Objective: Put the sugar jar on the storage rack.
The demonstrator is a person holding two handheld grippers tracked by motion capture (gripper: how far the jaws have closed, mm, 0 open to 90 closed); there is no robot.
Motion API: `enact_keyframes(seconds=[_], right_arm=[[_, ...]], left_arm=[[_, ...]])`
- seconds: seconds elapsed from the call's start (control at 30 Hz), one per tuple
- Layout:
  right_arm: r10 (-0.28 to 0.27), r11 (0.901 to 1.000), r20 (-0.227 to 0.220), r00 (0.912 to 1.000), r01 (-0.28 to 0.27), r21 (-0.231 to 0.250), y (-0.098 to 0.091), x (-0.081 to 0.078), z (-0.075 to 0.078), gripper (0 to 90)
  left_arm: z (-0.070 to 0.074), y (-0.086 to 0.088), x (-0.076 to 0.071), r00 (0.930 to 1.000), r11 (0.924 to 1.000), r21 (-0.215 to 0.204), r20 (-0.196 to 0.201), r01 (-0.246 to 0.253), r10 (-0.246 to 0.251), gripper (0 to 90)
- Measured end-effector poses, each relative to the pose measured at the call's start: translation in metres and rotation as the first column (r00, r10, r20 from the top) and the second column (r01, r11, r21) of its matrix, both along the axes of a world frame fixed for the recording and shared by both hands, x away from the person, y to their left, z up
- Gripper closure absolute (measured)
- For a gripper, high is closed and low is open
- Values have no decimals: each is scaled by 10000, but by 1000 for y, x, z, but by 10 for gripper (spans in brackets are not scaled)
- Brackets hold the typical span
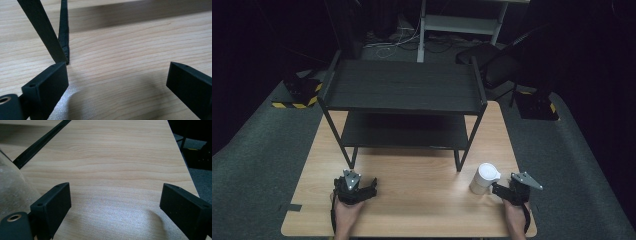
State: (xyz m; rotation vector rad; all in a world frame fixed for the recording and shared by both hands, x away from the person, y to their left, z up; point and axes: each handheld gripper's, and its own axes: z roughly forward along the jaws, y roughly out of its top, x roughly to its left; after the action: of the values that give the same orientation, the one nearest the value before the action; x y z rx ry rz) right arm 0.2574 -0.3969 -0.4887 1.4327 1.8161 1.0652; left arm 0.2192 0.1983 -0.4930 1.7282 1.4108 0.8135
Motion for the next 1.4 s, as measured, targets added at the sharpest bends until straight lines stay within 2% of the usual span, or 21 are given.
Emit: enact_keyframes(seconds=[0.77, 1.0, 1.1, 1.4], right_arm=[[-287, 9996, -5, 9996, 287, -40, 2, -4, 1, 95], [-249, 9989, -64, 9997, 247, -407, 6, -7, 3, 95], [-272, 9980, -91, 9996, 267, -576, 5, -12, 4, 93], [28, 9997, -124, 9999, -31, -244, -11, -36, 6, 75]], left_arm=[[0, 0, 0, 10000, 10000, 0, -30, 17, -17, 41], [0, 0, 0, 10000, 10000, -28, -26, 31, -31, 41], [0, 1, 0, 10000, 10000, -28, -21, 56, -56, 42], [0, 1, 0, 9999, 9999, -4, -1, 111, -111, 42]])
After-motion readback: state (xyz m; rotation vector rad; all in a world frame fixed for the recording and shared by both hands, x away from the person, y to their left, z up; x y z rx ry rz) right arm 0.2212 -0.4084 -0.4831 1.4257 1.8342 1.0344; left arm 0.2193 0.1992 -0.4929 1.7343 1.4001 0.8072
